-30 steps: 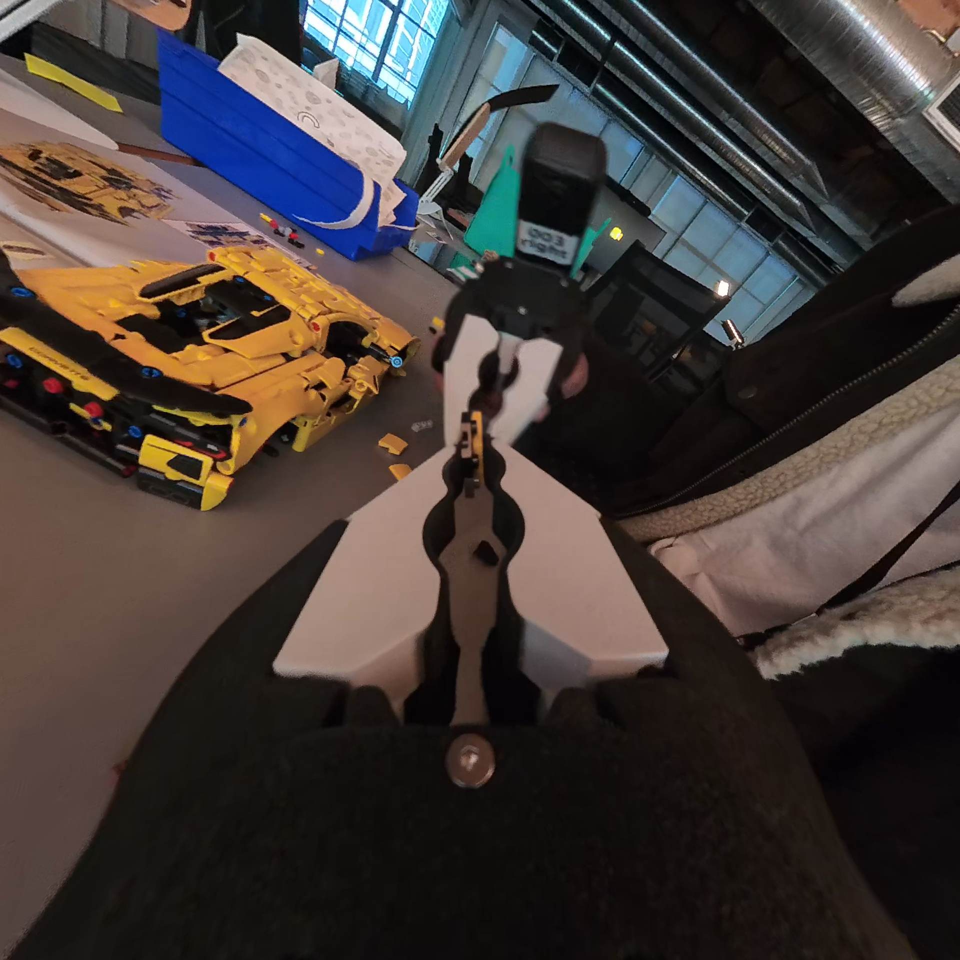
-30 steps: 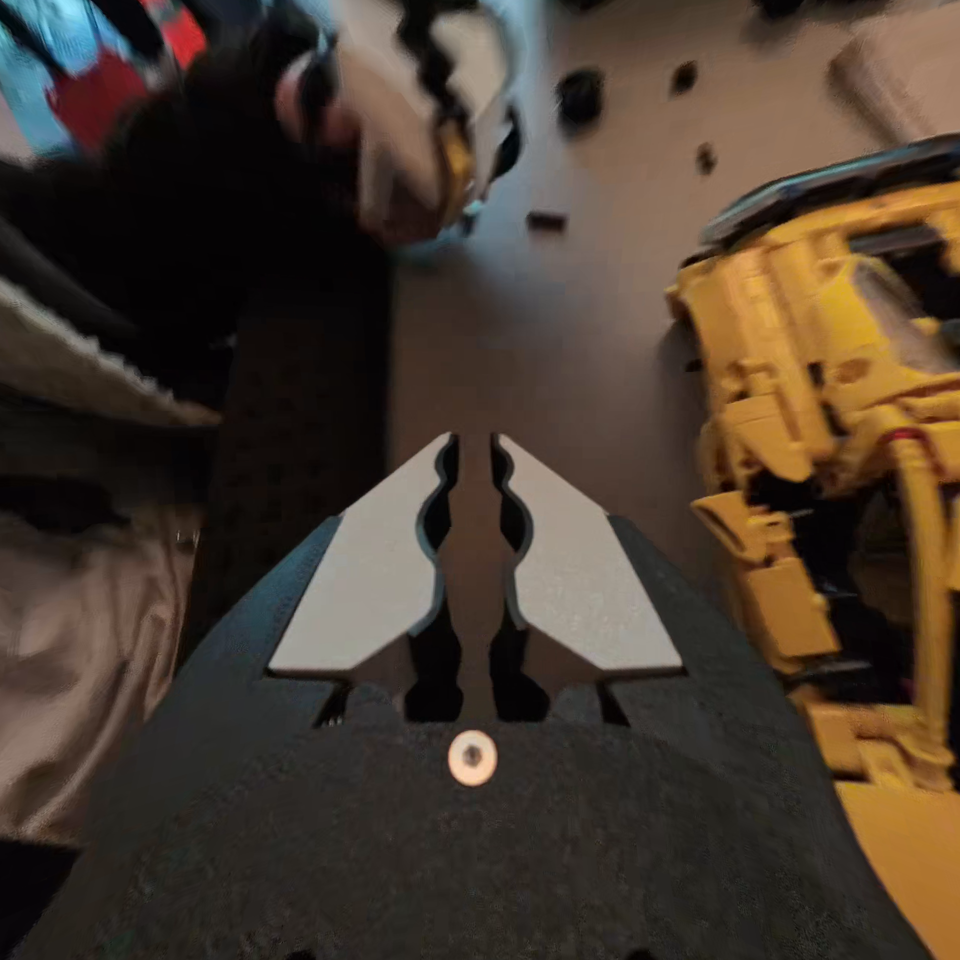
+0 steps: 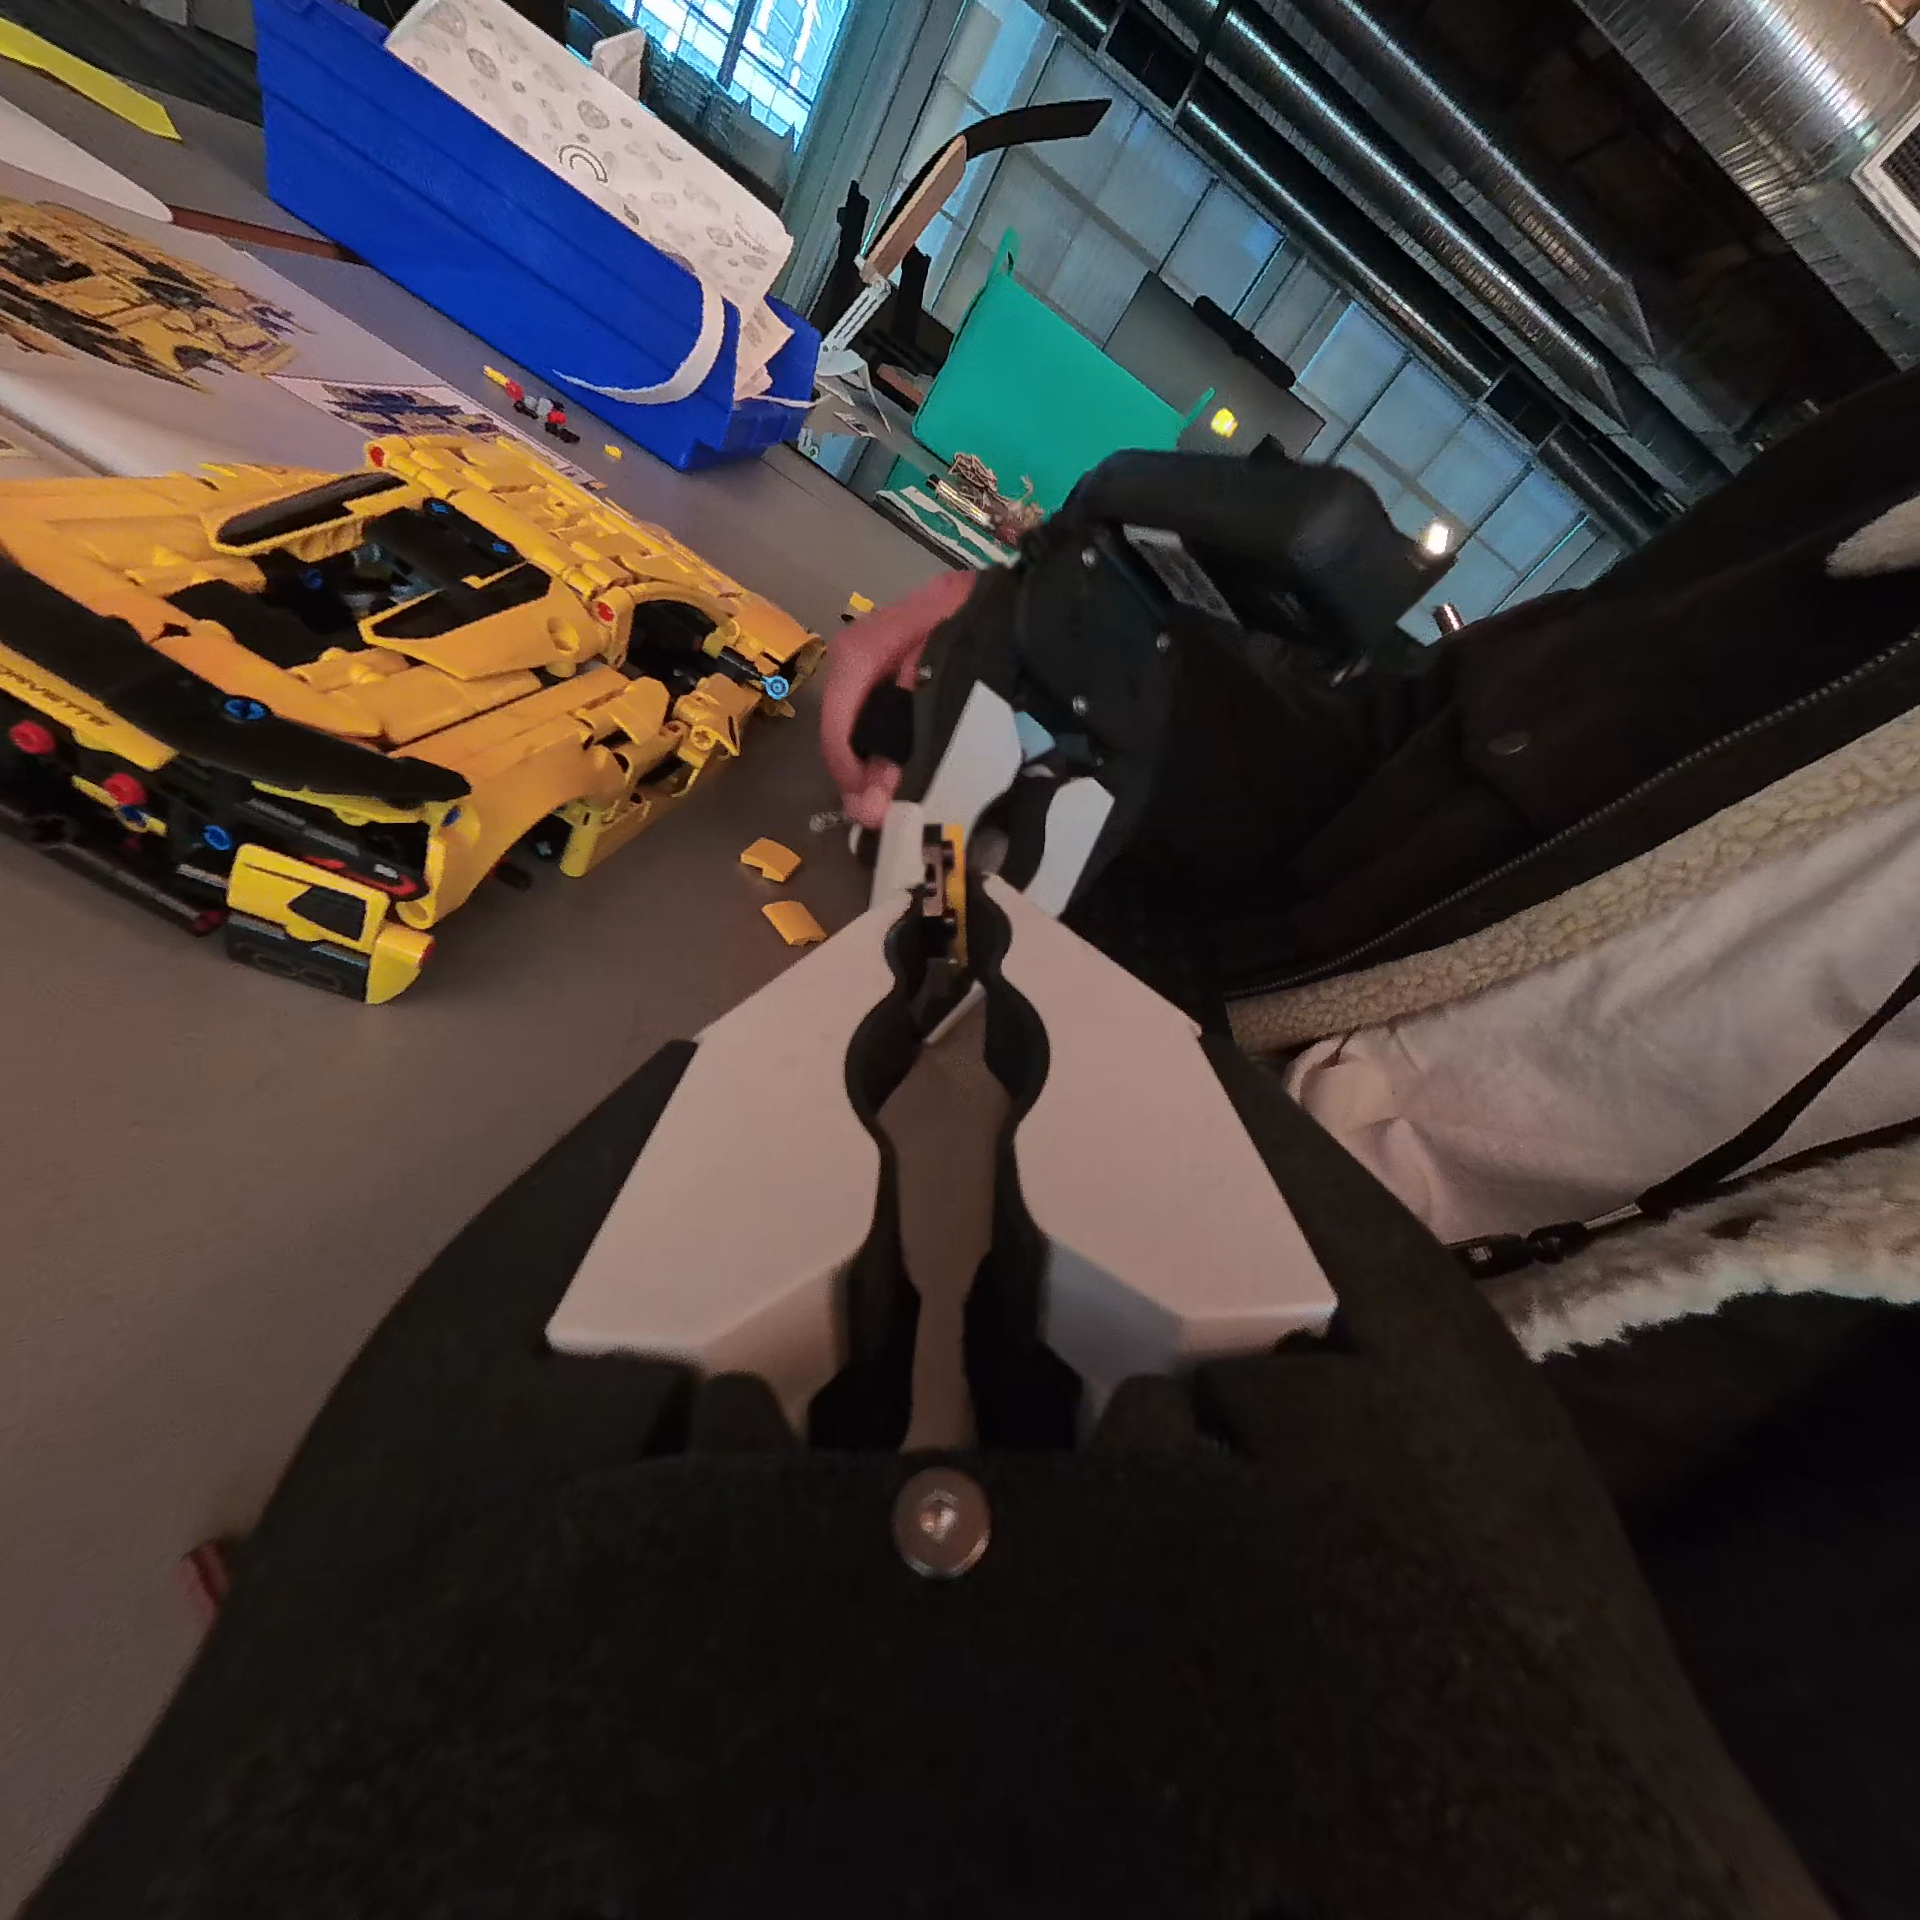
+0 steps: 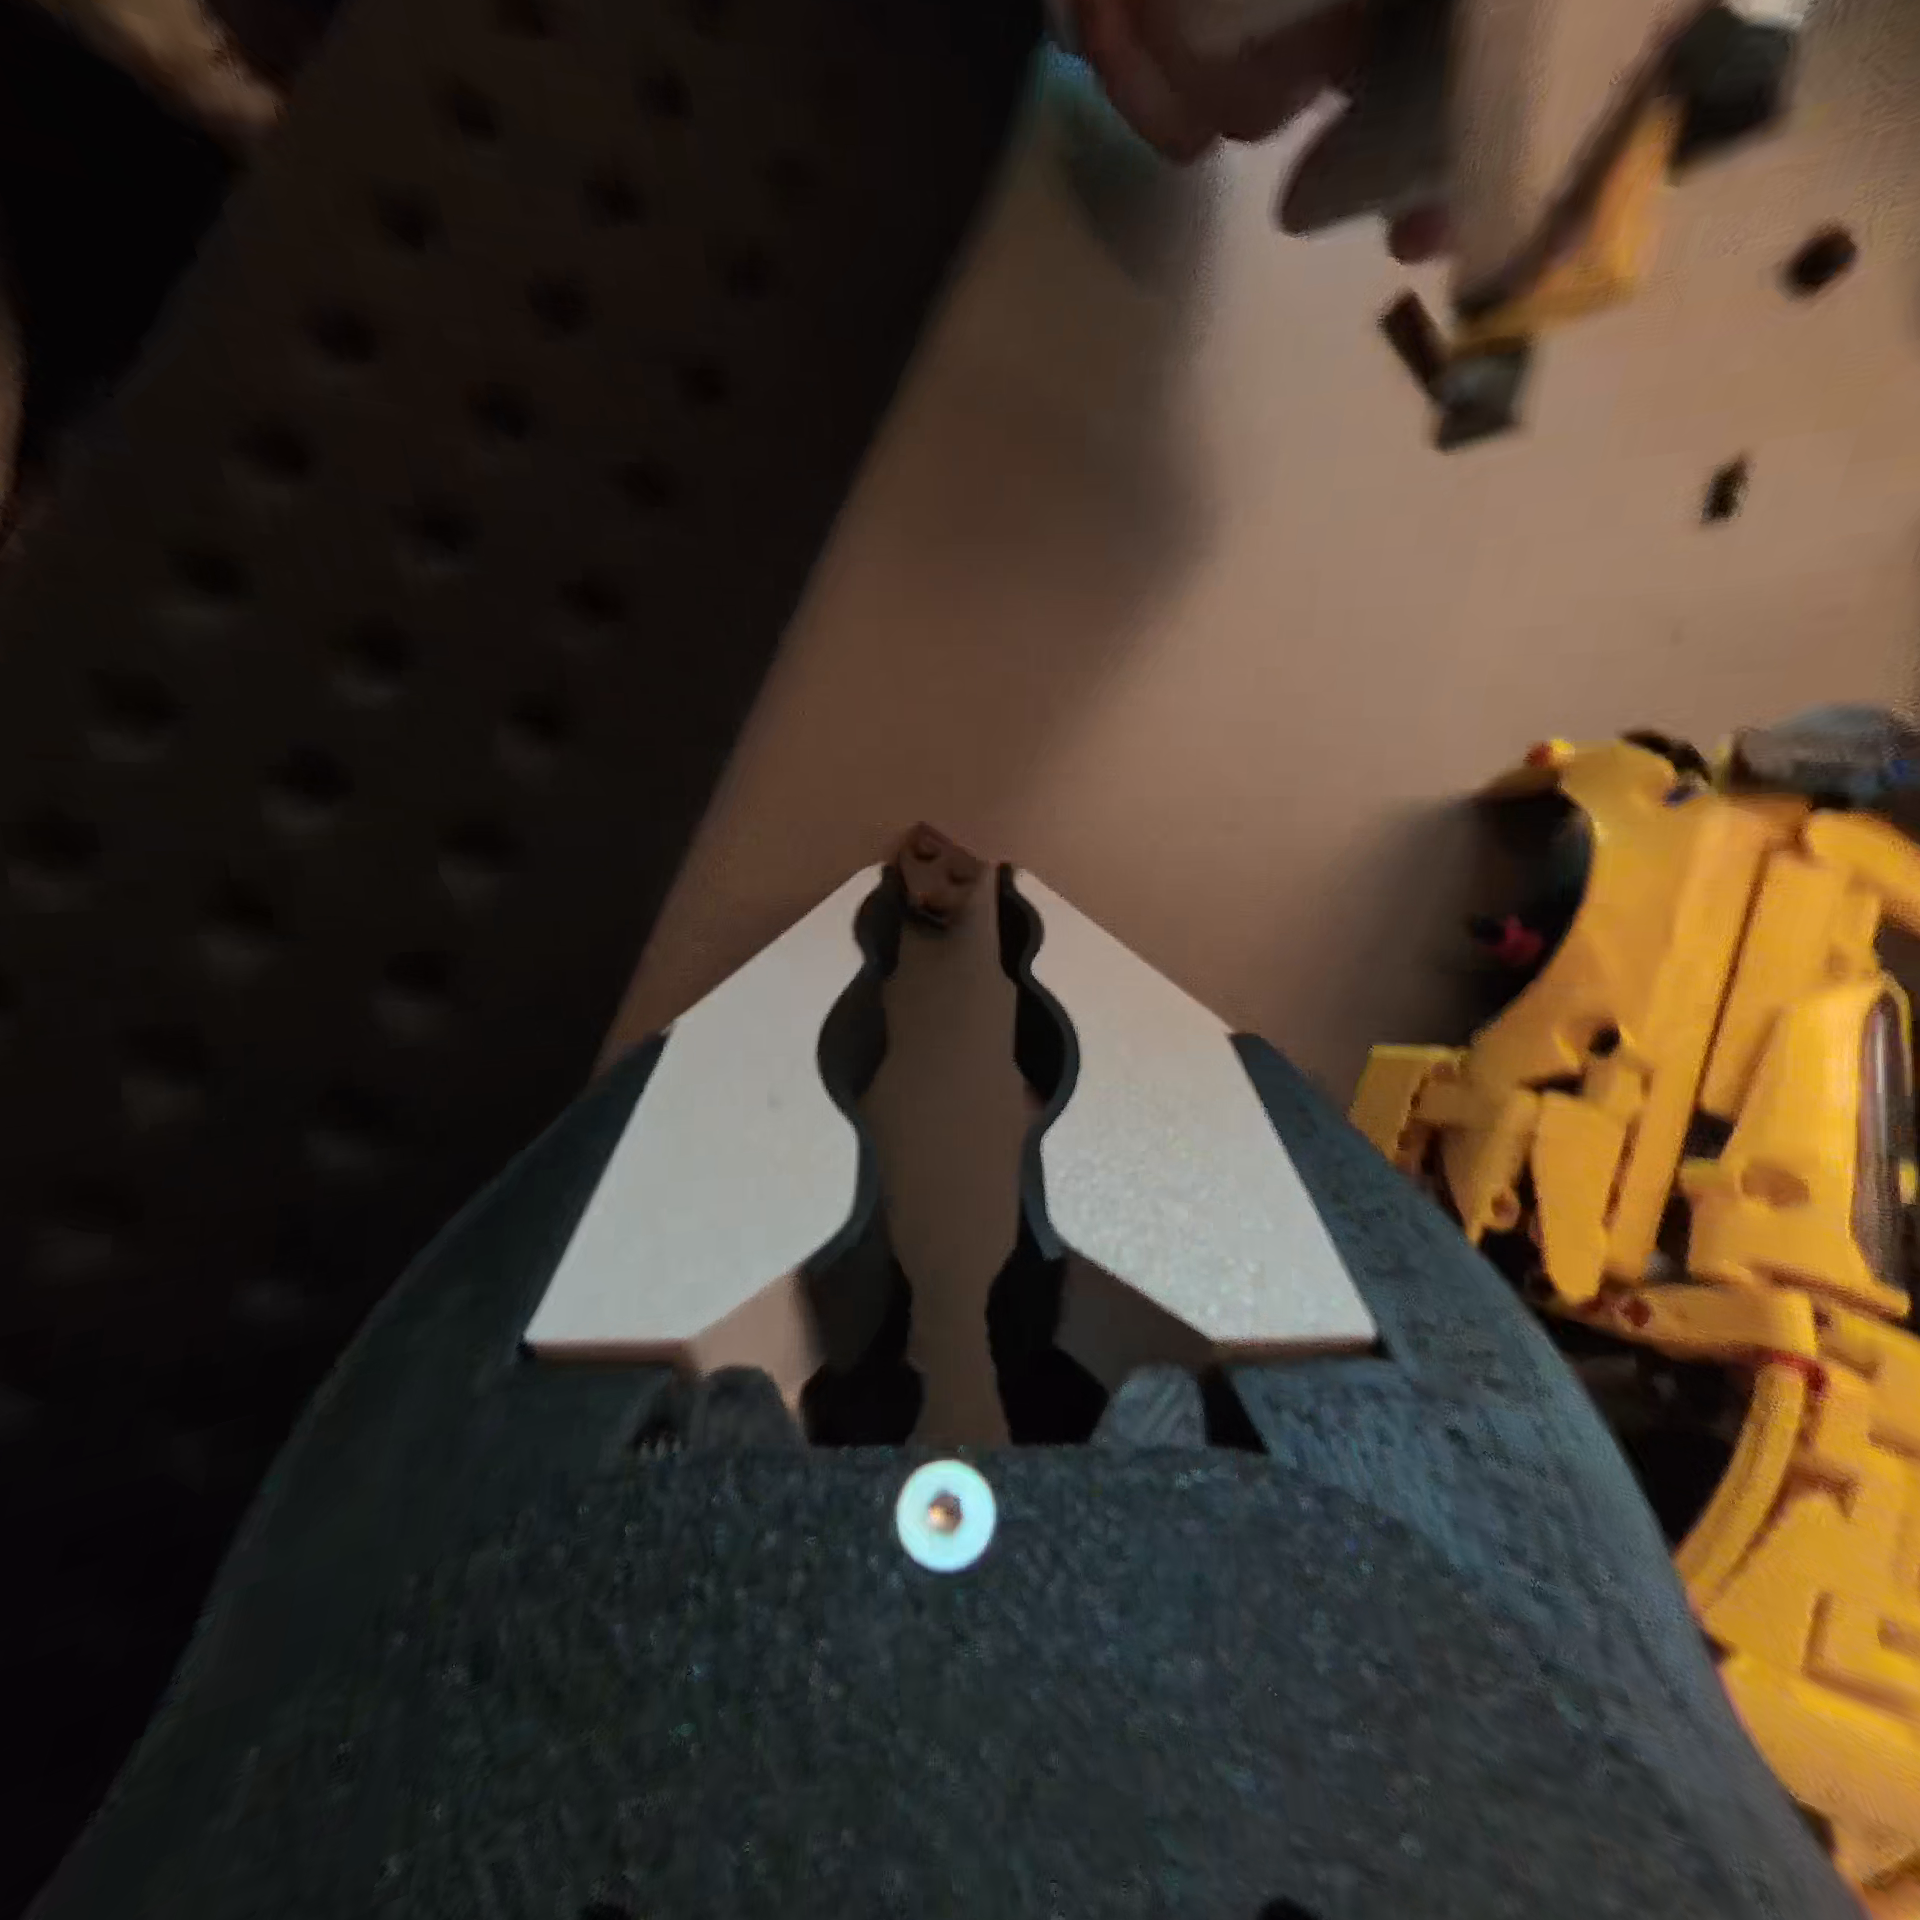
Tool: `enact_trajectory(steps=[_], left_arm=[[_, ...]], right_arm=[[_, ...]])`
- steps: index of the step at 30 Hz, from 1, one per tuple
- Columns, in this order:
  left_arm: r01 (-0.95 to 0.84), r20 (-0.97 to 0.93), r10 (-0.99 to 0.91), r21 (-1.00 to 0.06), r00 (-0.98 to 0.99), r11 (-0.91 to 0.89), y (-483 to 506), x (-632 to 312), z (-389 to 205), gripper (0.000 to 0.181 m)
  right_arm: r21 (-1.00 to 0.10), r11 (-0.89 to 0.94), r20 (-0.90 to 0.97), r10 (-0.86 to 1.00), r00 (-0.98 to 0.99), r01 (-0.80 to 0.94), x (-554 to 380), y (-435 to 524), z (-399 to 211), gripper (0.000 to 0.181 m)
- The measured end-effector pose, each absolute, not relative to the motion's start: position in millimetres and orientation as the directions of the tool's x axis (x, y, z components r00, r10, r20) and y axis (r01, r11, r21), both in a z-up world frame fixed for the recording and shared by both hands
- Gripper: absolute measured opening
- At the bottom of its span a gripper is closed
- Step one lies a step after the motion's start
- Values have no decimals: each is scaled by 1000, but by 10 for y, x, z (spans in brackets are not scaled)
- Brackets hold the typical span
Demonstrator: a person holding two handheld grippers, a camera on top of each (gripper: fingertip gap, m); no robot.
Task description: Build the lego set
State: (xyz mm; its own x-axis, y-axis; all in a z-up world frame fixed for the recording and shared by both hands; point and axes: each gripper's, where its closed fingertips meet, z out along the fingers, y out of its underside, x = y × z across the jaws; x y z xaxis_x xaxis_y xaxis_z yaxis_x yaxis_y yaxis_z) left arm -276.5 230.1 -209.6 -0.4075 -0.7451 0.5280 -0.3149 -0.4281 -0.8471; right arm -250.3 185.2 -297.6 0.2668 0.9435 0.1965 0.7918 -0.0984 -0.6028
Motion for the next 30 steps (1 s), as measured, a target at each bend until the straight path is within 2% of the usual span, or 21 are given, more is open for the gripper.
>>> enact_trajectory(steps=[2, 4, 8, 13, 18, 23, 27, 30], left_arm=[[-311, 528, -746, -847, -406, -431, 2309, -2766, -2092, 5], [-314, 532, -743, -845, -405, -433, 2311, -2764, -2095, 5], [-325, 536, -738, -842, -410, -430, 2294, -2760, -2105, 6], [-327, 538, -735, -841, -413, -431, 2290, -2759, -2105, 5], [-319, 537, -737, -842, -411, -435, 2301, -2763, -2096, 5], [-312, 536, -737, -842, -412, -439, 2309, -2769, -2085, 5], [-317, 536, -734, -842, -416, -436, 2297, -2769, -2089, 6], [-306, 534, -736, -844, -416, -440, 2309, -2775, -2074, 5]], right_arm=[[-637, -245, 100, 914, 394, 731, -2464, 1910, -2913, 31], [-646, -364, 26, 867, 497, 671, -2448, 1883, -2890, 32], [-656, -475, -70, 812, 579, 587, -2506, 1672, -2936, 25], [-670, -482, -60, 793, 606, 565, -2528, 1774, -2999, 26], [-668, -429, -35, 835, 550, 608, -2638, 1933, -3000, 28], [-640, -513, -92, 790, 606, 572, -2647, 1920, -2947, 27], [-616, -516, -34, 773, 634, 596, -2605, 2054, -3019, 34], [-654, -496, -118, 812, 571, 571, -2819, 2098, -2979, 41]])
